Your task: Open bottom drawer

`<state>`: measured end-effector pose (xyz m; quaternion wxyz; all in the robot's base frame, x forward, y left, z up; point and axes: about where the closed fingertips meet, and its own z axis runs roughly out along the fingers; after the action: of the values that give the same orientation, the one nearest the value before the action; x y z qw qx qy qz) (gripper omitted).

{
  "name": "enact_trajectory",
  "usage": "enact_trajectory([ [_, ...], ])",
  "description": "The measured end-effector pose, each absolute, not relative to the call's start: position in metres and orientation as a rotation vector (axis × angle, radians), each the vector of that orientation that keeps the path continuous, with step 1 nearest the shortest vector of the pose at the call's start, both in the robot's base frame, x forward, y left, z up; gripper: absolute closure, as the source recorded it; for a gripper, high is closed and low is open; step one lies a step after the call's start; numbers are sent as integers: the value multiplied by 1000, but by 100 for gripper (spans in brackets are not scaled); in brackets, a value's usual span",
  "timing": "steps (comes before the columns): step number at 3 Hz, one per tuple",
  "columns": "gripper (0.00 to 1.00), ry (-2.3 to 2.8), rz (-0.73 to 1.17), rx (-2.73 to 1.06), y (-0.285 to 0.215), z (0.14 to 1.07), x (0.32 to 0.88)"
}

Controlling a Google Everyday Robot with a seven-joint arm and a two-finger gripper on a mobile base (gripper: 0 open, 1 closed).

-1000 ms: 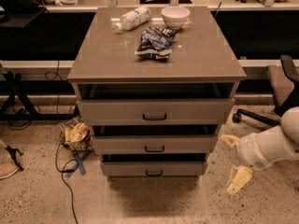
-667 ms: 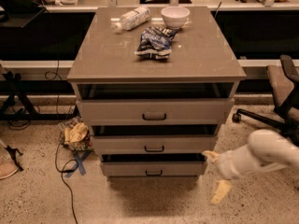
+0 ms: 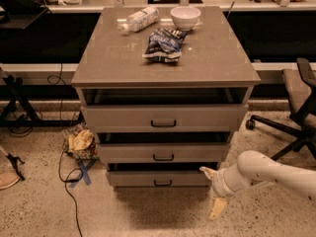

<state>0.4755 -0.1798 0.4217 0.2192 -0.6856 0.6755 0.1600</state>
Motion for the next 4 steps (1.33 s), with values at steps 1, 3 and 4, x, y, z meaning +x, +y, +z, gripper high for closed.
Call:
enact_trajectory([
  [1, 0, 1869, 443, -1897, -180, 422, 475],
  [3, 0, 1941, 355, -1841, -208, 372, 498],
  [4, 0, 1988, 272, -1837, -228, 324, 526],
])
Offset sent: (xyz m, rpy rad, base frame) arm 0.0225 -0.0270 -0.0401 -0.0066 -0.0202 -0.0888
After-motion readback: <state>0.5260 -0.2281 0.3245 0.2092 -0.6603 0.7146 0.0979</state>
